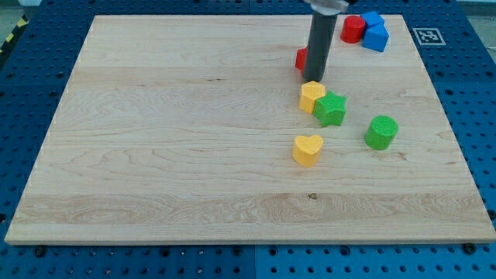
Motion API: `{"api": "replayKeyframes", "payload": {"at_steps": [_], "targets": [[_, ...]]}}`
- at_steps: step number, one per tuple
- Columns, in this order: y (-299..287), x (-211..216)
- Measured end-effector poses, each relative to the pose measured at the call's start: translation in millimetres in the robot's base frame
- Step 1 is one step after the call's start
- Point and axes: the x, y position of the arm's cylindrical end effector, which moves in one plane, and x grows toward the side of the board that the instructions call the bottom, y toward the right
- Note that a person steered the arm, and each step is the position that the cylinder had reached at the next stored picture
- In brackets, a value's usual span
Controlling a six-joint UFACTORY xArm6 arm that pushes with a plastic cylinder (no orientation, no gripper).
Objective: Move the red star closer to the red circle
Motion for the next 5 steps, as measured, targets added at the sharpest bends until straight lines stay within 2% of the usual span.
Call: {"api": "replayKeyframes", "payload": {"at_steps": [1, 2, 3, 5], "targets": [[1, -4], [-21, 21], [-44, 8], [-3, -14]]}}
